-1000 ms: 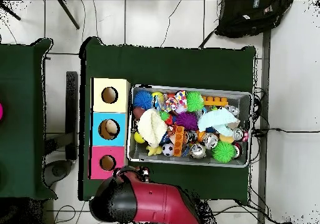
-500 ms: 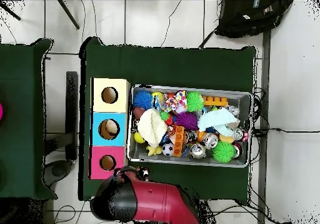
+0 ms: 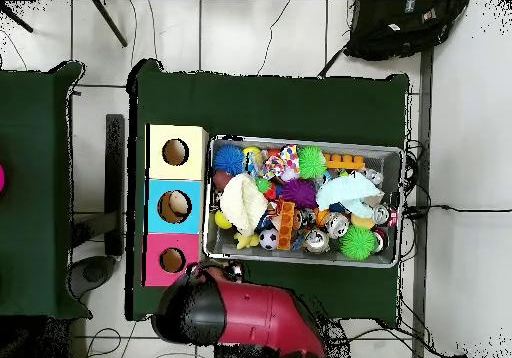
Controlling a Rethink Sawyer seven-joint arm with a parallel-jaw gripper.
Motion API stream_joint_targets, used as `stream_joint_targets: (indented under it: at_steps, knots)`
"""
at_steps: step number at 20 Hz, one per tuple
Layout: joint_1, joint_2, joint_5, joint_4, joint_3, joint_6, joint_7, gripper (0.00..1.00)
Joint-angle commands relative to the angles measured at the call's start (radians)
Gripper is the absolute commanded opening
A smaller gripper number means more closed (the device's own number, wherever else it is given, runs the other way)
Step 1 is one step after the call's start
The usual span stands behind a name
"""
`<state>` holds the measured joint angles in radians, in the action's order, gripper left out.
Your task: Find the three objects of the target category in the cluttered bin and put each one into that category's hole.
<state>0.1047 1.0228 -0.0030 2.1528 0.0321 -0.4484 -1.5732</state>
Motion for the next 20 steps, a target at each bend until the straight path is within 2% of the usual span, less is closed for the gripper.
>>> stream_joint_targets:
  at_steps: [1, 5, 11, 16, 20]
  knots:
    - [0.045, -0.049, 0.021, -0.122, -0.085, -0.008, -0.096, 1.00]
    - [0.064, -0.069, 0.017, -0.132, -0.101, 0.024, -0.089, 1.00]
    - [0.075, -0.068, 0.018, -0.157, -0.109, -0.012, -0.084, 1.00]
    - [0.105, -0.087, 0.008, -0.212, -0.132, -0.064, -0.036, 1.00]
    - [0.126, -0.102, 0.000, -0.223, -0.149, -0.057, -0.025, 1.00]
